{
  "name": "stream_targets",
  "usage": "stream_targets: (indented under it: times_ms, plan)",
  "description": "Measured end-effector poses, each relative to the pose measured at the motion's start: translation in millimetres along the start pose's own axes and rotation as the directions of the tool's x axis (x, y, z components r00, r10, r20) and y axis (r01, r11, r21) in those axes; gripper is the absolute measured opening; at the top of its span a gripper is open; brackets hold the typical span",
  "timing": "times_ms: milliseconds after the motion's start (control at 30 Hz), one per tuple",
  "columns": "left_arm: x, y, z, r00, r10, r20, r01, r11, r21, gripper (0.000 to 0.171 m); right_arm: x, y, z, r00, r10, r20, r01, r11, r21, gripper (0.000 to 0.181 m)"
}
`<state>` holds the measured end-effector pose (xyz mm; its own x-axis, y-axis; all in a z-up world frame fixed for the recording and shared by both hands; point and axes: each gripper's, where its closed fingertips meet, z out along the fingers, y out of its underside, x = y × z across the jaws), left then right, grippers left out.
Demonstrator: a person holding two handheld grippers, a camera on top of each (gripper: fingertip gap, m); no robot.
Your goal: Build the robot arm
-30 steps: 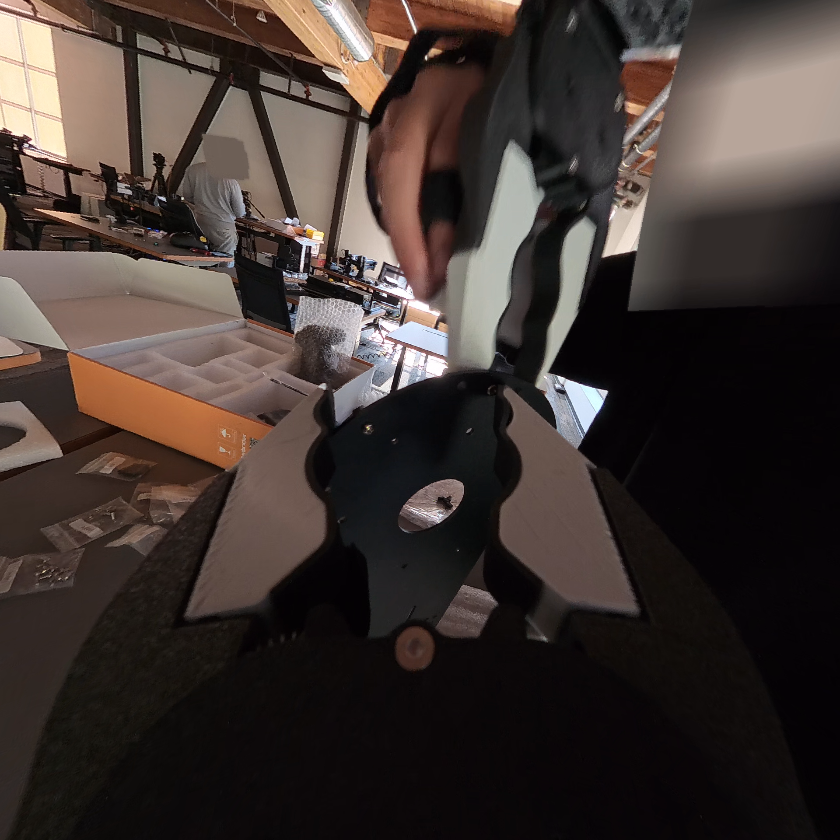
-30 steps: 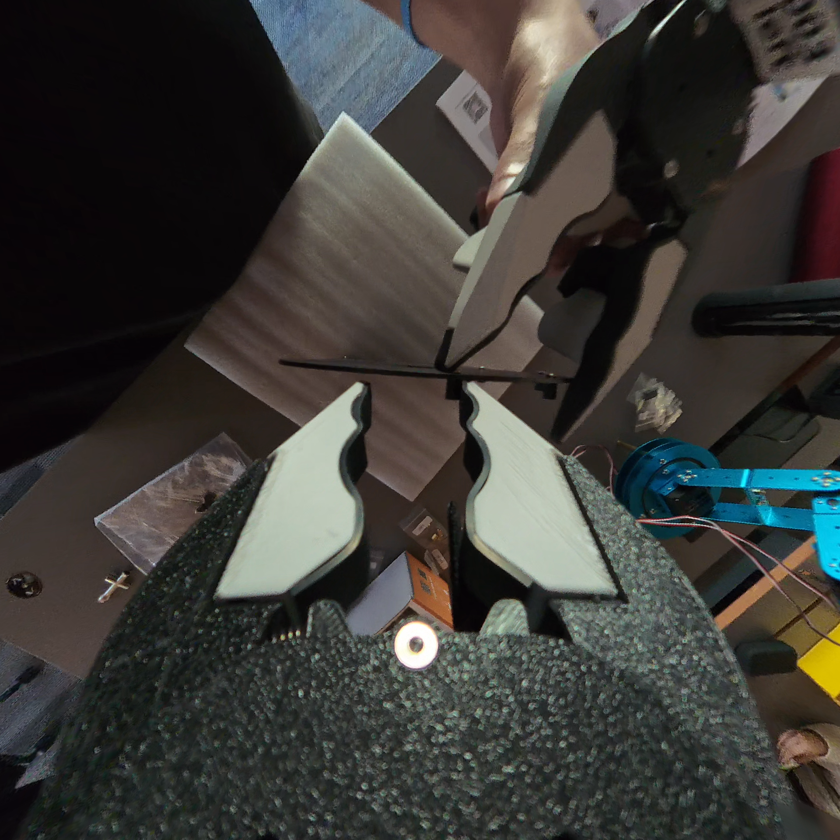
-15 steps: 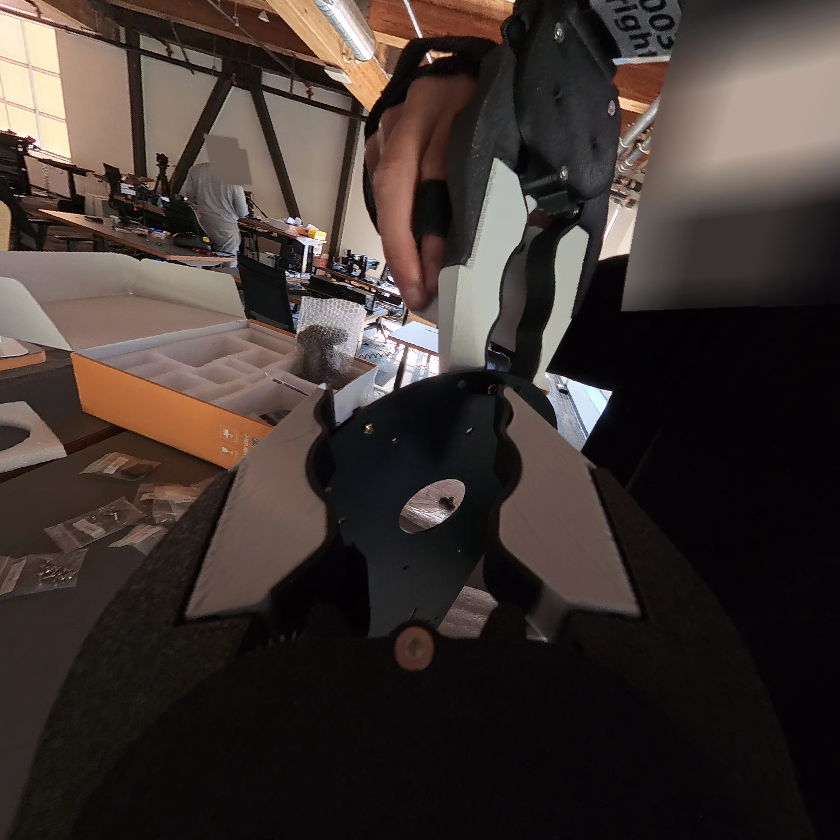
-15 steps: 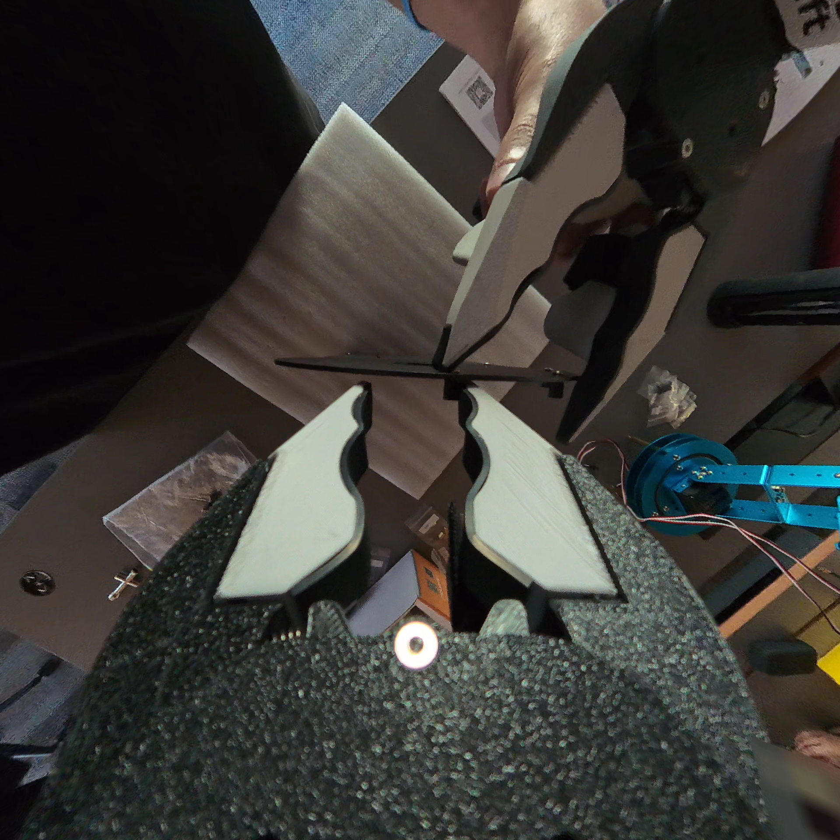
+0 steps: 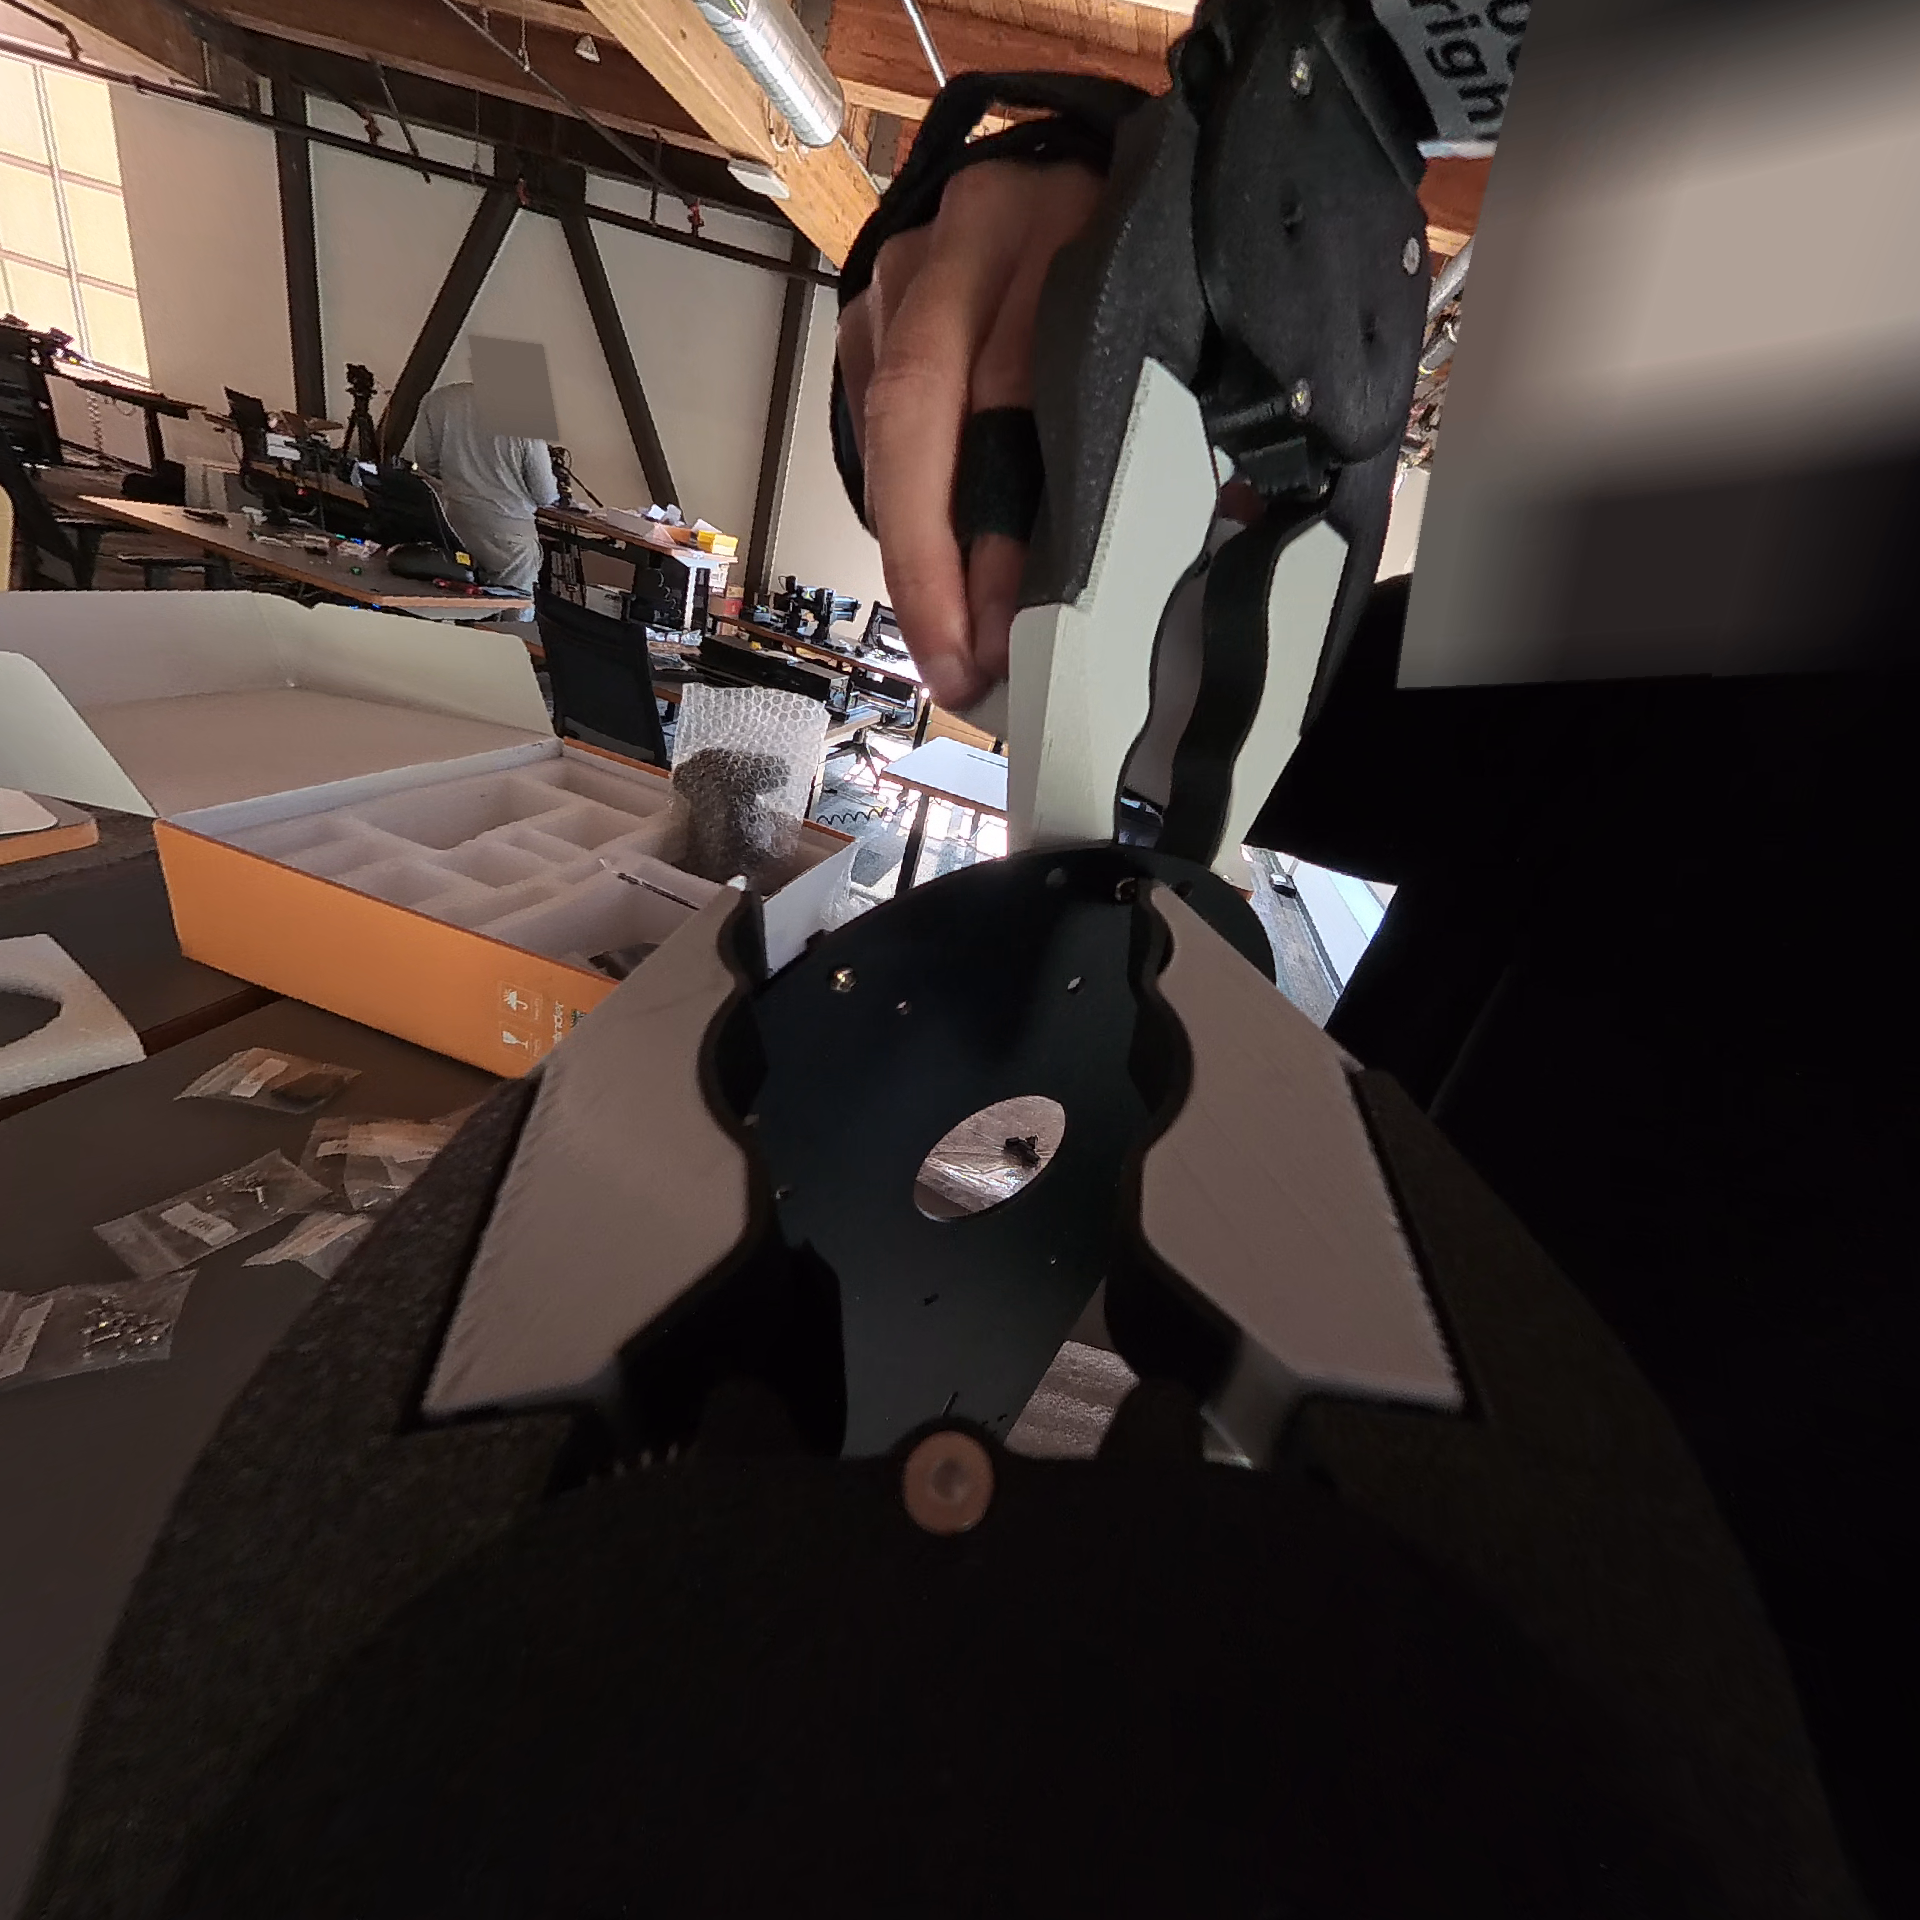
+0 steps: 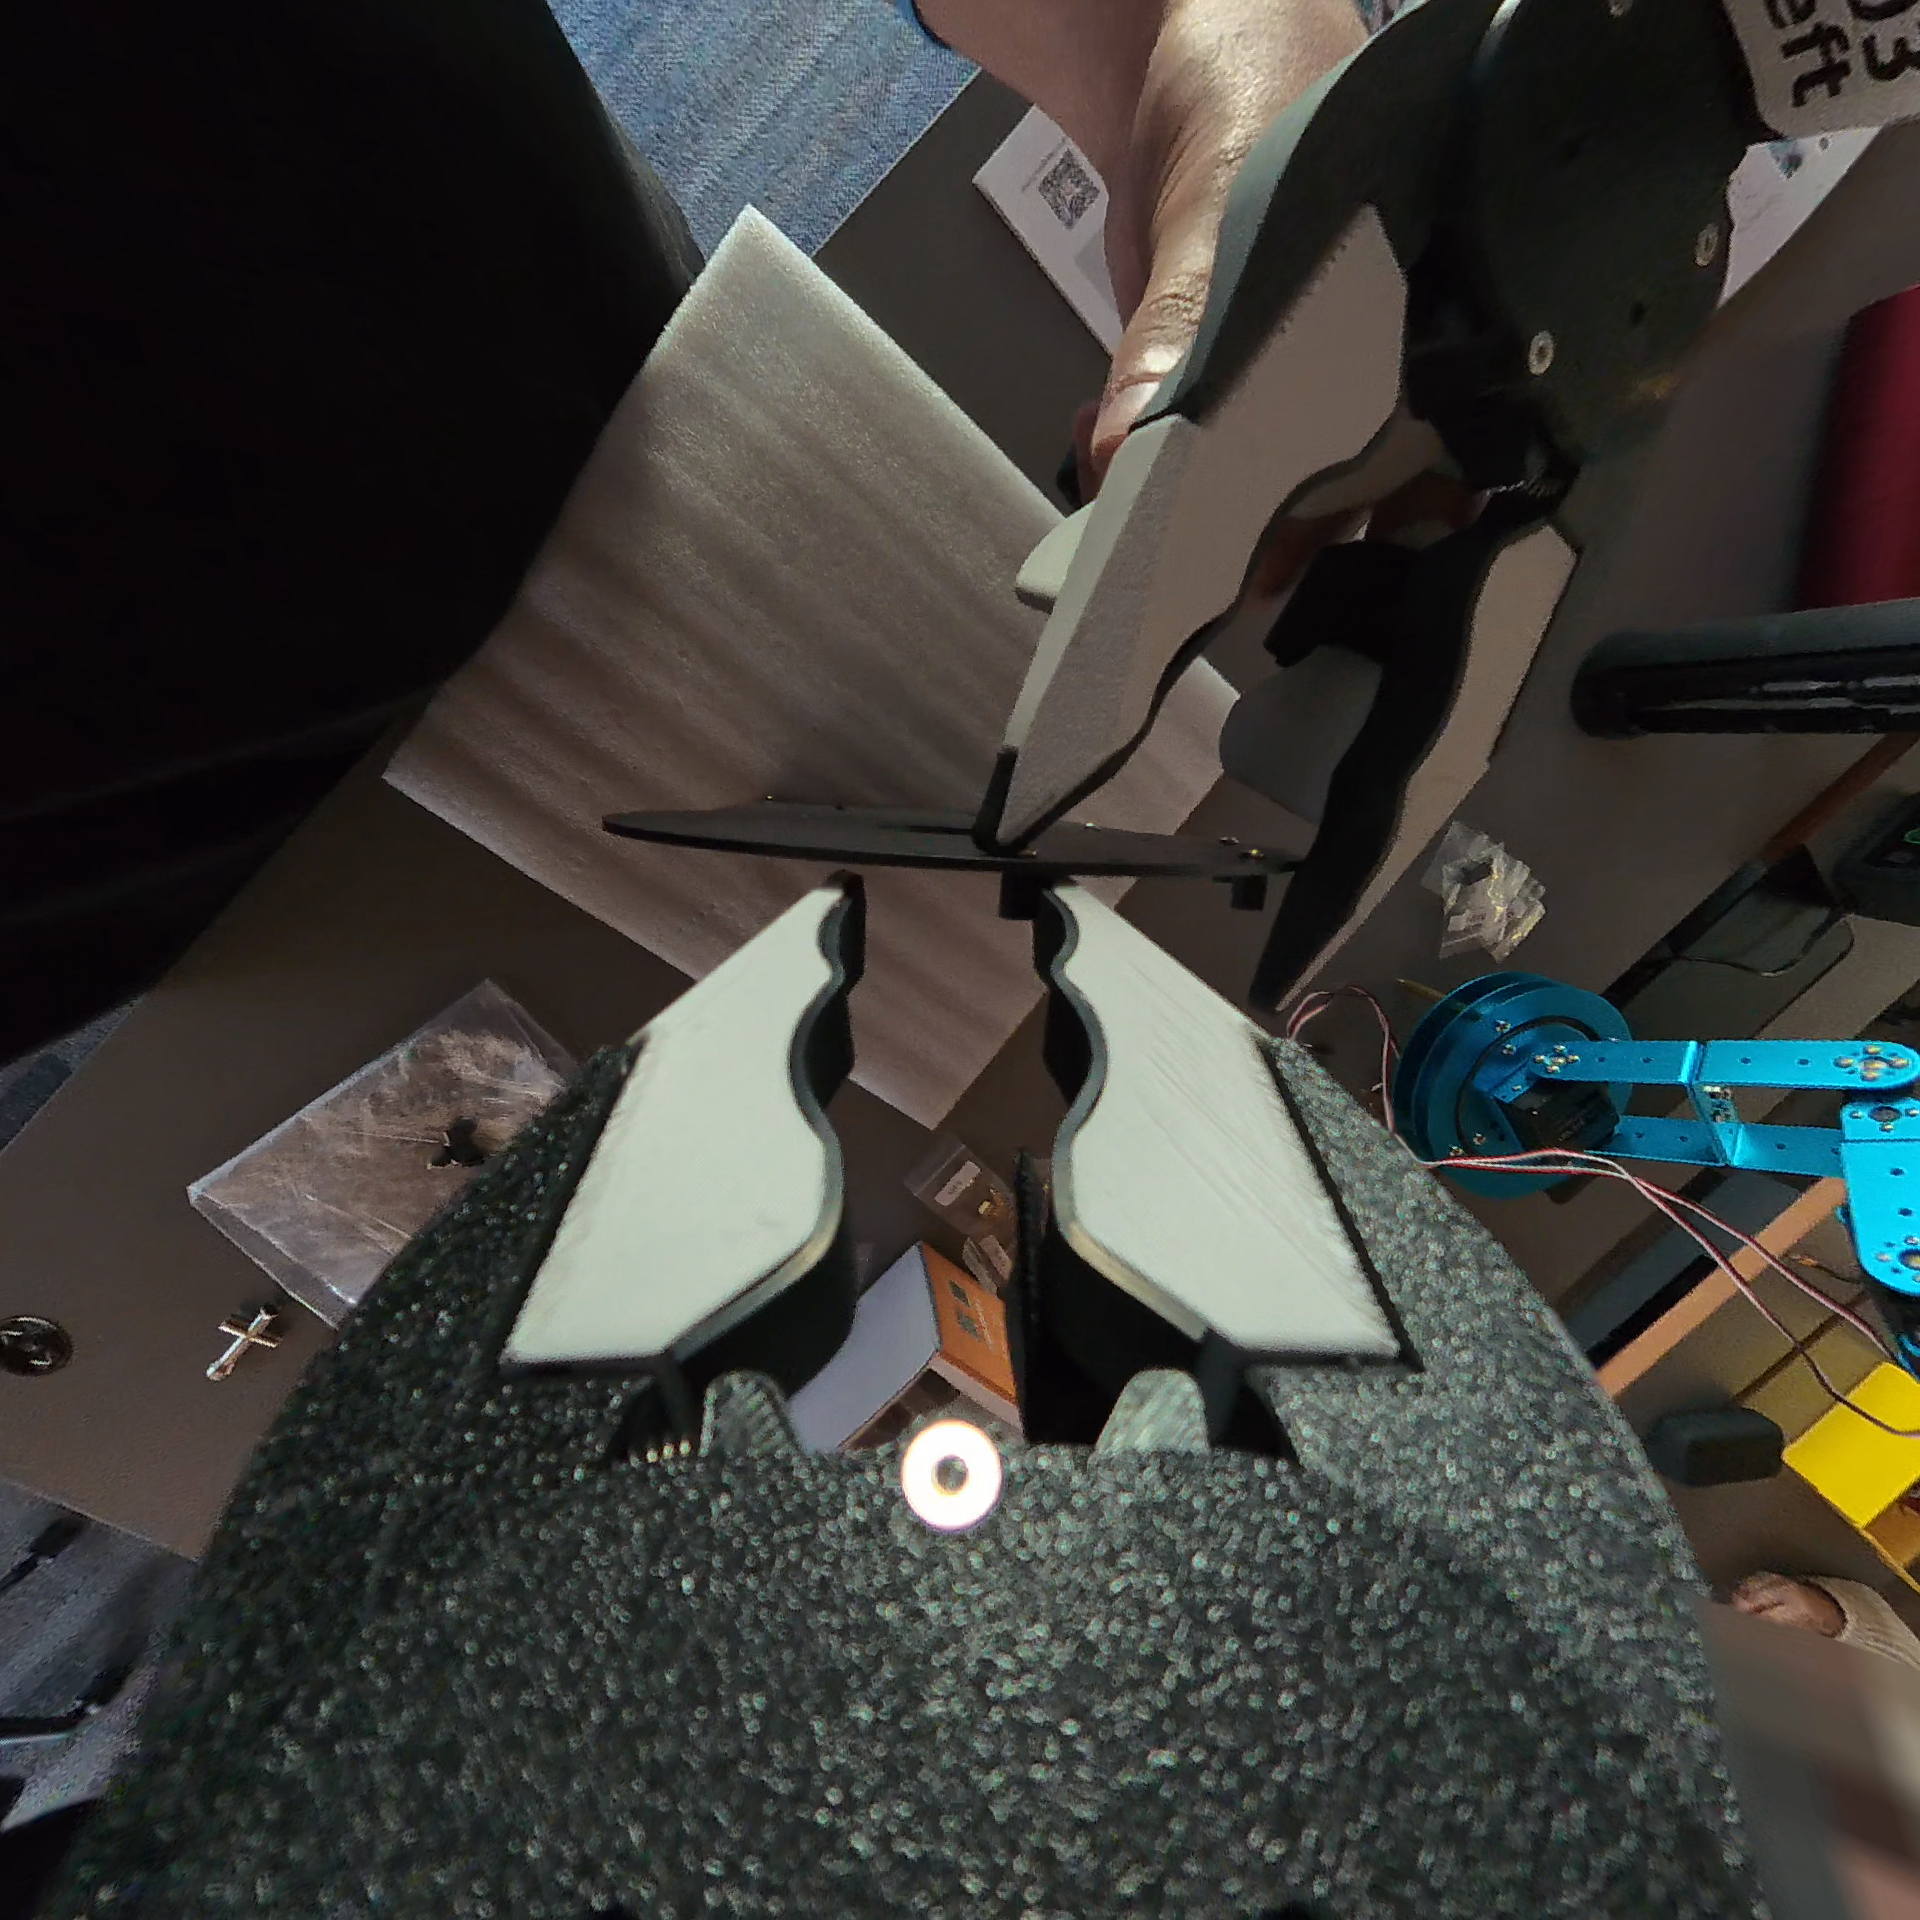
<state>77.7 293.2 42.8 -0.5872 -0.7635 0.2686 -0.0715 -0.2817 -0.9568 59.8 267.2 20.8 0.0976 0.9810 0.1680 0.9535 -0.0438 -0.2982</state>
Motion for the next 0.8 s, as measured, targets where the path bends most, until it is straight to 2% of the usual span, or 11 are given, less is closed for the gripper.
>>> stream_targets:
  times_ms: [300,467,600,800]
  plan:
    - [-1,0,6,1.0,0.011,0.014,-0.01,1.0,-0.011,0.069,-7,22,29,0.998,0.023,0.064,-0.012,0.987,-0.16,0.026]
    - [-3,-1,2,1.0,0.005,0.012,-0.005,1.0,-0.003,0.068,10,28,2,0.999,0.045,-0.023,-0.048,0.987,-0.151,0.029]
    - [-4,-1,3,1.0,0.006,0.014,-0.006,1.0,-0.004,0.068,12,8,-27,0.998,0.034,-0.047,-0.036,0.998,-0.053,0.026]
    - [-5,0,4,1.0,0.013,0.012,-0.013,1.0,-0.01,0.068,5,2,-15,0.999,-0.011,-0.031,0.008,0.996,-0.085,0.025]
